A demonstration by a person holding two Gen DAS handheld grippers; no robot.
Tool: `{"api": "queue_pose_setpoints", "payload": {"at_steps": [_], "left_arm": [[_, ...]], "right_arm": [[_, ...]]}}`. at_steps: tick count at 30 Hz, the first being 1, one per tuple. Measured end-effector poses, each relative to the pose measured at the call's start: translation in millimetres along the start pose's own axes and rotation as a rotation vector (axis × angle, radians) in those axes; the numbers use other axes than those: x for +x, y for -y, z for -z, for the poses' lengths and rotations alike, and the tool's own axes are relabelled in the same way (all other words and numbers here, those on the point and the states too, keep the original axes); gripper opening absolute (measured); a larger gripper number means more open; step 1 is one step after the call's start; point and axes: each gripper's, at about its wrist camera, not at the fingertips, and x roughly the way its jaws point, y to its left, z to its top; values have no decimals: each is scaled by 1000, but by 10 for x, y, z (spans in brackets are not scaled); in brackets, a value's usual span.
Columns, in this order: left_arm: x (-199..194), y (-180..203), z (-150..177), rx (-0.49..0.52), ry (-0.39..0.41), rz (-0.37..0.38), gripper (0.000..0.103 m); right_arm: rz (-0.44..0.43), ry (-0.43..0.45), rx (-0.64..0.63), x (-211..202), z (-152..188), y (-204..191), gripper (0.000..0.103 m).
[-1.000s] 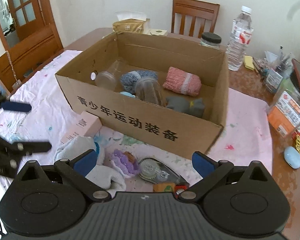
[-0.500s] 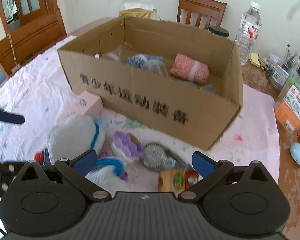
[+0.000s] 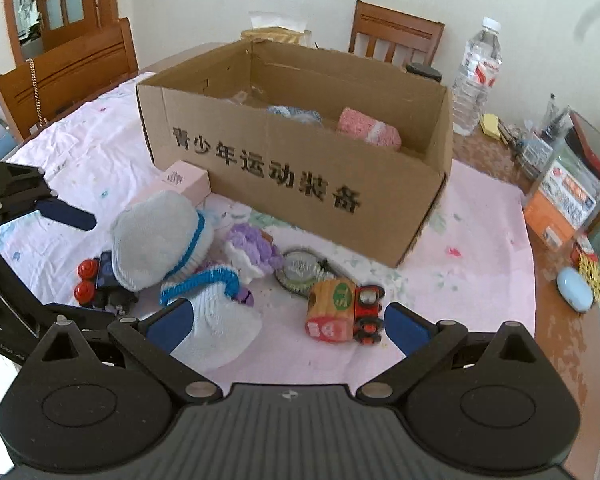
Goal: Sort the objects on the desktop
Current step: 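Lower the left tool to the black toy train while the right tool lowers to the white knit glove, then close the left tool on the black toy train while the right tool grasps the white glove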
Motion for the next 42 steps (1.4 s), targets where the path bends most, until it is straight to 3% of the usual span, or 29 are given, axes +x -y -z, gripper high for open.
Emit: {"api": "queue_pose_setpoints", "payload": {"at_steps": [4, 7, 9, 13, 22, 42], "left_arm": [[9, -27, 22, 56, 19, 43, 85], [30, -69, 13, 70, 3, 75, 71], [25, -83, 7, 82, -1, 86, 70], [30, -89, 15, 106, -5, 95, 69], [58, -123, 39, 62, -14, 108, 54], [-88, -280, 10, -21, 4, 88, 53]], "right_arm": [[25, -6, 40, -25, 112, -39, 103], [48, -13, 61, -25, 181, -61, 103], [55, -17, 74, -29, 220, -79, 103], [15, -17, 82, -24, 280, -88, 103], [-85, -25, -27, 114, 302, -218, 103], [-188, 22, -264, 343, 122, -420, 103]]}}
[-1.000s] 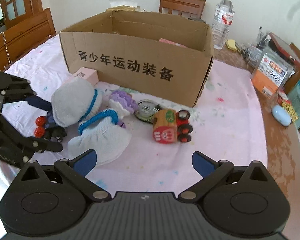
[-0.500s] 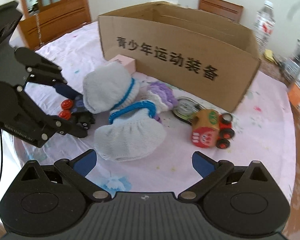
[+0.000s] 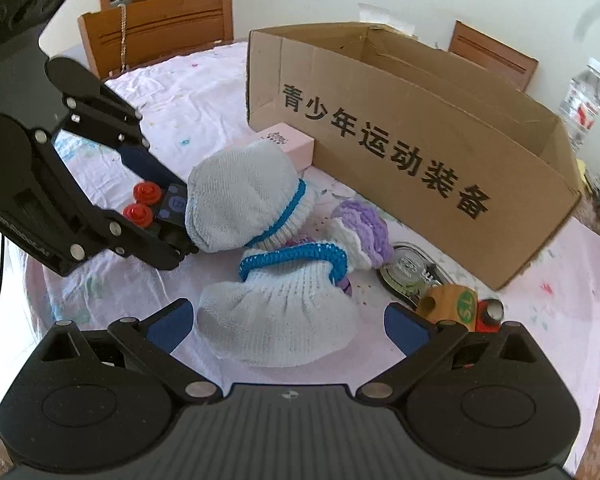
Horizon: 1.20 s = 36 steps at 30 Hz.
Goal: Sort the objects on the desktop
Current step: 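Close the left tool on the black toy train while the right tool grasps the white glove, then lift and carry the toy train and glove over the box with both tools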
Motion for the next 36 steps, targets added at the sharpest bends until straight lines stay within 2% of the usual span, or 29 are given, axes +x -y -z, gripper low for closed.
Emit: {"api": "queue_pose_setpoints", "payload": {"at_steps": [7, 10, 15, 30, 36], "left_arm": [[-7, -28, -14, -10, -11, -5, 53], [-31, -25, -25, 0, -16, -5, 53], [-103, -20, -67, 17, -5, -11, 53], [-340, -28, -293, 37, 50, -19, 53], [-441, -50, -465, 60, 94, -44, 53]], "right_arm": [[-20, -20, -67, 61, 6, -81, 101], [-15, -35, -74, 83, -1, -59, 87], [-26, -43, -68, 50, -9, 9, 82], [-7, -5, -68, -255, -177, 136, 80], [13, 15, -58, -367, -298, 232, 80]]}}
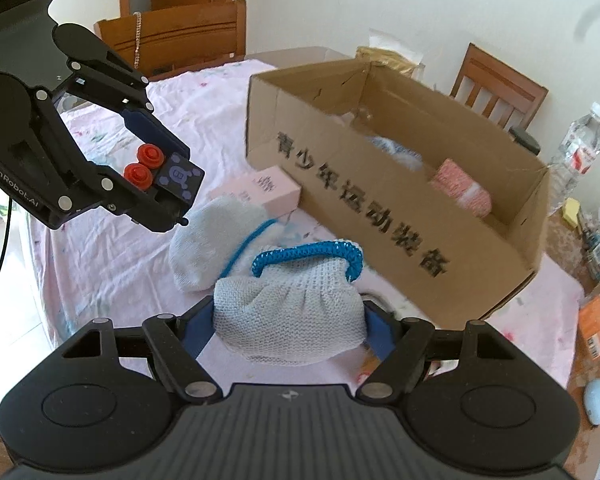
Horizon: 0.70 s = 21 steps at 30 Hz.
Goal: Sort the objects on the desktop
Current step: 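Lift and carry the toy train and glove over the box with both tools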
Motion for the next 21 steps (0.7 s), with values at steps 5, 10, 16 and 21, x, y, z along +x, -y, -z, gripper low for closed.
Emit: {"api": "queue_pose_setpoints", "payload": {"at_steps": [5, 10, 16, 21], "left_arm": [[-58, -47, -165, 21, 34, -19, 53], [-87, -65, -300, 40, 50, -26, 53], [-117, -113, -463, 57, 64, -31, 53], [-139, -203, -641, 70, 85, -45, 53]], "right_arm": [[19, 24, 8, -87, -108, 96, 80], [36, 41, 12, -156, -184, 172, 80], [56, 53, 7, -233, -260, 260, 80], [74, 72, 9, -290, -362, 384, 80]]}}
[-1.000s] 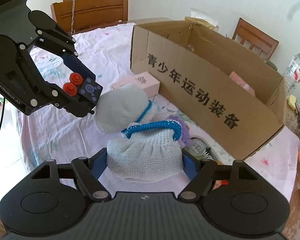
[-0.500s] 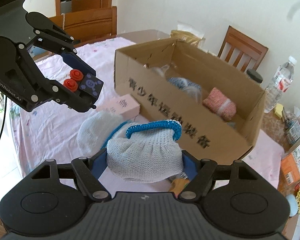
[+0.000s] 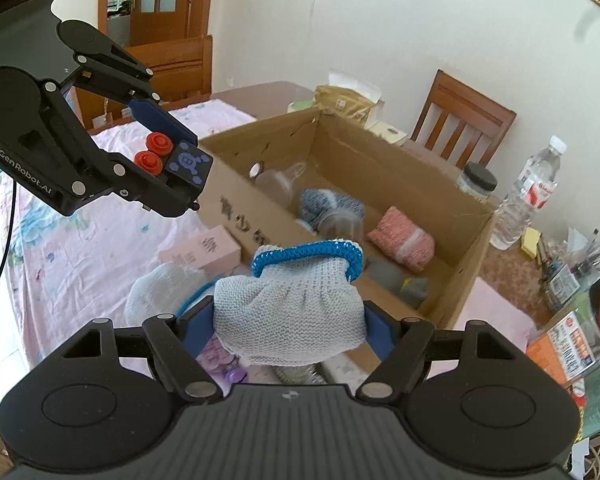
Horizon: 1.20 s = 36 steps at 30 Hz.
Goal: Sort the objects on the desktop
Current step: 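Lift and carry the toy train and glove over the box with both tools, then open both tools to drop the toy train and glove into the box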
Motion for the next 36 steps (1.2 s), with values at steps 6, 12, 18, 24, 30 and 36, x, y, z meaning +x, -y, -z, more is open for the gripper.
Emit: {"api": "queue_pose_setpoints", "payload": {"at_steps": [6, 12, 18, 24, 30, 36], "left_arm": [[87, -158, -184, 11, 14, -18, 53], [270, -327, -331, 16, 17, -30, 53], [523, -491, -375, -2, -5, -38, 53], [701, -589, -355, -17, -31, -48, 54], [770, -677, -341, -31, -48, -76, 67], [740, -675, -328, -36, -49, -90, 82]], "right_arm": [[18, 23, 7, 5, -146, 185, 80], [37, 33, 21, 56, -266, 394, 80], [53, 21, 49, 177, -326, 573, 80], [52, 5, 61, 282, -353, 630, 80], [50, -14, 63, 354, -360, 681, 80], [58, -34, 67, 424, -362, 724, 80]]}}
